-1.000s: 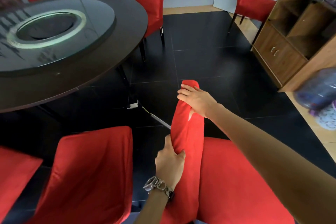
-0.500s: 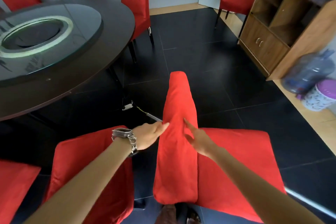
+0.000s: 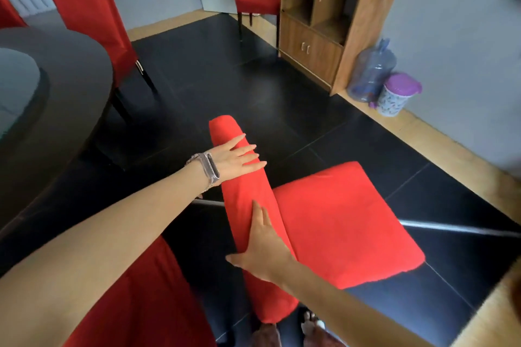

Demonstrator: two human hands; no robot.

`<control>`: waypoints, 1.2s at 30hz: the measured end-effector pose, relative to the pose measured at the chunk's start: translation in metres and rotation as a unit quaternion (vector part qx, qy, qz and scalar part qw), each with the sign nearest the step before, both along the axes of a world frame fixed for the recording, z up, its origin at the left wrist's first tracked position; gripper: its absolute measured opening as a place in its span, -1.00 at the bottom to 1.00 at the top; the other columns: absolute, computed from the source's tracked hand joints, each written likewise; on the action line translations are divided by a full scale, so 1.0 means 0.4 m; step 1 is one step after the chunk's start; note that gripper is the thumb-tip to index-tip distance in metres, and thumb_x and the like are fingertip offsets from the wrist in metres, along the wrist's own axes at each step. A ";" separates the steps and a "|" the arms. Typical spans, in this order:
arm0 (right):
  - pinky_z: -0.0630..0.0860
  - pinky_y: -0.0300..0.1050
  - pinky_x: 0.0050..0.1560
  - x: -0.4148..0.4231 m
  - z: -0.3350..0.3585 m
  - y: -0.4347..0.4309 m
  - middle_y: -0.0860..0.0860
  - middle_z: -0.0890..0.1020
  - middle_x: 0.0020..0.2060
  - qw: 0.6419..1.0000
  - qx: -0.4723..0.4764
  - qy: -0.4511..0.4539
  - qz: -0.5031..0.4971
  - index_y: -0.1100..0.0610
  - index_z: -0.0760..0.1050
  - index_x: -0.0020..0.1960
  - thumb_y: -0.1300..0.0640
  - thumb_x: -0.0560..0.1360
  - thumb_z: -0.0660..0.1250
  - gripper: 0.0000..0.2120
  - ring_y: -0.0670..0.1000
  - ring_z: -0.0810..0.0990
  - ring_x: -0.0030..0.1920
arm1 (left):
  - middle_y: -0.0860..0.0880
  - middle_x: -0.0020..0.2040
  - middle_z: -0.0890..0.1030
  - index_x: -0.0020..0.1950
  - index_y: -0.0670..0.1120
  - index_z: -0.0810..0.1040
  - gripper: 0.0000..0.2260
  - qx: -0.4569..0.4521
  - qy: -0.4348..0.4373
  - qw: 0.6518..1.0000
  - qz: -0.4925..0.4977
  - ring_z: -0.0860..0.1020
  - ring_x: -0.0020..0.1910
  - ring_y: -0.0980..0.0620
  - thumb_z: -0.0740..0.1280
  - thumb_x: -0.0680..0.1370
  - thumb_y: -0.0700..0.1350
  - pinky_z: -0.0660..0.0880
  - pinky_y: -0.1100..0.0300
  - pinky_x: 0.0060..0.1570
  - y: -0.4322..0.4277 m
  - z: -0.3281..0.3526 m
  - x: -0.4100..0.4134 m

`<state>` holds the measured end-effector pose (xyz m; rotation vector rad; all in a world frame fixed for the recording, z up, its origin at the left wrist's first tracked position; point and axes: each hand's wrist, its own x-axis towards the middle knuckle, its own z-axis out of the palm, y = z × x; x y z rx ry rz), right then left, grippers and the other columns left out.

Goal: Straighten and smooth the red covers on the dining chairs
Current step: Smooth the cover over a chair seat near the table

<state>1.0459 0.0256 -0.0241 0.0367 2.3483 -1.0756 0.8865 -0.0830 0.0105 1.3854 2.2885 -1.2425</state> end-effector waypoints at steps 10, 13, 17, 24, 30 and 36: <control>0.37 -0.12 -0.07 0.006 0.008 -0.015 0.11 0.48 0.05 0.997 0.074 0.021 -0.022 0.01 -0.14 0.55 0.29 0.39 0.24 -0.13 0.22 0.53 0.10 | -0.02 0.22 0.52 0.22 -0.09 0.46 -0.65 0.176 -0.075 0.978 0.086 0.43 0.28 0.04 0.18 0.49 -0.36 -0.05 0.19 0.48 -0.045 -0.021 -0.005; 0.36 -0.13 -0.07 0.010 0.010 -0.020 0.10 0.48 0.08 0.997 0.073 0.021 -0.021 0.01 -0.14 0.55 0.30 0.39 0.23 -0.14 0.22 0.52 0.10 | 0.00 0.27 0.50 0.28 -0.08 0.45 -0.59 0.220 -0.073 0.968 0.099 0.39 0.32 0.06 0.18 0.48 -0.39 -0.08 0.23 0.46 -0.056 -0.034 0.003; 0.38 -0.09 0.02 0.021 0.020 -0.029 0.16 0.40 0.29 0.997 0.072 0.015 -0.004 -0.01 -0.17 0.55 0.30 0.40 0.22 -0.13 0.25 0.48 0.18 | 0.03 0.28 0.50 0.30 -0.06 0.44 -0.52 0.268 -0.080 0.953 0.118 0.37 0.33 0.08 0.20 0.44 -0.42 -0.08 0.25 0.46 -0.092 -0.050 0.021; 0.36 0.04 0.29 0.066 0.025 -0.103 0.11 0.17 0.49 0.995 0.066 0.017 0.069 0.01 -0.21 0.56 0.34 0.43 0.22 -0.12 0.23 0.34 0.36 | 0.03 0.28 0.48 0.29 -0.04 0.47 -0.51 0.351 -0.090 0.911 0.196 0.35 0.35 0.11 0.24 0.42 -0.40 -0.03 0.31 0.45 -0.221 -0.086 0.101; 0.20 0.14 0.44 0.105 0.014 -0.188 0.10 -0.05 0.55 0.990 0.069 -0.004 0.124 -0.01 -0.26 0.55 0.37 0.45 0.21 -0.11 0.26 0.11 0.50 | -0.03 0.23 0.55 0.23 -0.13 0.56 -0.49 0.430 -0.089 0.867 0.235 0.42 0.33 0.06 0.21 0.36 -0.49 -0.06 0.32 0.44 -0.325 -0.098 0.192; 0.25 0.17 0.40 0.128 0.003 -0.234 0.17 -0.03 0.54 0.979 0.095 0.004 0.180 0.03 -0.26 0.55 0.34 0.48 0.24 -0.13 0.31 0.16 0.47 | -0.15 0.12 0.62 0.12 -0.25 0.62 -0.54 0.455 -0.084 0.851 0.249 0.52 0.24 -0.06 0.28 0.29 -0.56 0.06 0.16 0.44 -0.385 -0.107 0.250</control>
